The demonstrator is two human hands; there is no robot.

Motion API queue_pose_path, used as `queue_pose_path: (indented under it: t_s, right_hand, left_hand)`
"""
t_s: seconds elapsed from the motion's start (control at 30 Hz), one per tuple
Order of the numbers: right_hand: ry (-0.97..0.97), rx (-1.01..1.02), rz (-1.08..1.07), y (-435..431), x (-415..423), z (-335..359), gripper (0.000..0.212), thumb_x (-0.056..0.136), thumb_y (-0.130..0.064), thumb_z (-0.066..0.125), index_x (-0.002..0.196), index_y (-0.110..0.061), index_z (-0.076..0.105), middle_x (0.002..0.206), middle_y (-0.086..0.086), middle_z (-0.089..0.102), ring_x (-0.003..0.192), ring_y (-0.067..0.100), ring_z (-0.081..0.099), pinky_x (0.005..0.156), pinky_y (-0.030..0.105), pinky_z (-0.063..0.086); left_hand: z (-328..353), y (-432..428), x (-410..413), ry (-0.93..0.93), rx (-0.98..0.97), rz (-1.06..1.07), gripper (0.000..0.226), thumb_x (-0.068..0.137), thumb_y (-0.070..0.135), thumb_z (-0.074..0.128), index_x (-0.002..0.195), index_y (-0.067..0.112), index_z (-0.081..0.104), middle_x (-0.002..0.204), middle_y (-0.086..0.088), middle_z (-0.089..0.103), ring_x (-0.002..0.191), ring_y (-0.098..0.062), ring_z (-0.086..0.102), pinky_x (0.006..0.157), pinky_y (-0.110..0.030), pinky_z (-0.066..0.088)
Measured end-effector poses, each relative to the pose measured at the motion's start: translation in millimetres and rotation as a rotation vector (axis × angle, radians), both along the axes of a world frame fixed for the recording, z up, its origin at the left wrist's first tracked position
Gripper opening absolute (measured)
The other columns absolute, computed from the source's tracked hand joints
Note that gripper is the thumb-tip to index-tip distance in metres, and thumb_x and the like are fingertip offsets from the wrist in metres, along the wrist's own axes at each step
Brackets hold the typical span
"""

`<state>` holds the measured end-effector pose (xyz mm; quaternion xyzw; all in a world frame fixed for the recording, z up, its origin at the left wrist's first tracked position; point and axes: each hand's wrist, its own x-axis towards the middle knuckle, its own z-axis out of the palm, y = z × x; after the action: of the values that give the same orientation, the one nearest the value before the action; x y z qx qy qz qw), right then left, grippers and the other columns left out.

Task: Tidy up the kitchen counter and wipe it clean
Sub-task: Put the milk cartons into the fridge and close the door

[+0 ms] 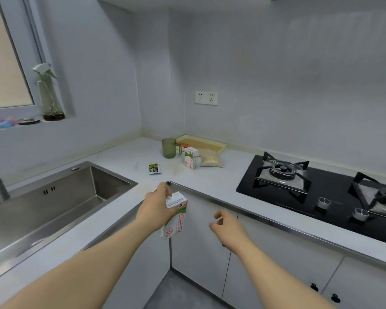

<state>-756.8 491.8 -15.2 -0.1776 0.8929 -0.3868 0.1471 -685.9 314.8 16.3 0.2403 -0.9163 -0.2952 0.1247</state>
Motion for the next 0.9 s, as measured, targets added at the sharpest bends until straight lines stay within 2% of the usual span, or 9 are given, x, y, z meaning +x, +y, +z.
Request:
queue_pose_path:
  t_s: [0.13,0.3,0.37,0.47,0.63,0.8,0.9]
  right_hand:
    - [0.013,0.007,0.006,-23.4,-52.5,-0.7,0.028,0.091,-0.024,0.051,0.118,-0.015,0.051,0.095,-0.003,0.052,0.083,0.016,0.050,0.075,0.026,0.041]
    - [0.011,0.012,-0.033,-73.7,-133.0,4.0,0.027,0.092,-0.025,0.050,0.118,-0.016,0.050,0.092,-0.003,0.052,0.074,0.013,0.049,0.070,0.024,0.040]
    - [-0.003,0.021,-0.034,-106.5,-170.4,4.4,0.029,0.092,-0.025,0.051,0.120,-0.015,0.050,0.097,-0.002,0.051,0.077,0.012,0.050,0.072,0.023,0.040]
    - [0.007,0.036,-0.040,-145.5,-208.9,11.1,0.031,0.093,-0.025,0.052,0.122,-0.014,0.051,0.101,-0.001,0.050,0.091,0.016,0.050,0.081,0.023,0.041]
    - [-0.049,0.037,-0.058,-191.2,-265.3,8.1,0.031,0.093,-0.026,0.052,0.122,-0.016,0.051,0.103,-0.001,0.050,0.091,0.017,0.051,0.078,0.023,0.041]
    - [-0.057,0.048,-0.077,-211.7,-311.7,0.8,0.028,0.093,-0.023,0.051,0.119,-0.013,0.052,0.097,0.000,0.050,0.087,0.018,0.050,0.074,0.023,0.039]
    - [-0.036,0.034,-0.042,-232.2,-337.9,-5.2,0.023,0.094,-0.018,0.049,0.115,-0.010,0.054,0.101,0.002,0.054,0.089,0.018,0.050,0.073,0.023,0.038]
  left_hand:
    - [-6.1,-32.8,-55.6,0.003,0.003,-0.006,0.036,0.085,0.044,0.061,0.096,0.022,0.035,0.110,-0.006,0.060,0.086,-0.019,0.060,0.052,-0.021,0.042]
    - [-13.0,-84.6,-138.0,0.055,0.016,-0.034,0.036,0.084,0.041,0.064,0.095,0.021,0.035,0.105,-0.007,0.063,0.085,-0.021,0.061,0.056,-0.026,0.045]
    - [-15.3,-112.1,-177.1,0.049,0.027,-0.043,0.037,0.083,0.038,0.065,0.094,0.021,0.034,0.103,-0.005,0.063,0.086,-0.022,0.061,0.061,-0.032,0.048]
    - [-14.8,-140.1,-219.6,0.006,0.037,-0.068,0.037,0.082,0.034,0.066,0.093,0.021,0.034,0.102,-0.005,0.063,0.088,-0.021,0.062,0.066,-0.032,0.052]
    - [-33.3,-183.1,-281.5,-0.059,0.009,-0.097,0.036,0.084,0.029,0.066,0.094,0.022,0.032,0.110,-0.007,0.059,0.103,-0.024,0.054,0.079,-0.040,0.053]
    - [-50.9,-205.6,-313.0,-0.110,0.006,-0.112,0.035,0.086,0.029,0.064,0.099,0.023,0.032,0.108,-0.002,0.054,0.100,-0.021,0.045,0.079,-0.033,0.046]
    - [-55.6,-219.7,-331.6,-0.182,-0.031,-0.154,0.039,0.087,0.028,0.062,0.116,0.023,0.038,0.123,-0.004,0.055,0.108,-0.022,0.045,0.086,-0.035,0.045]
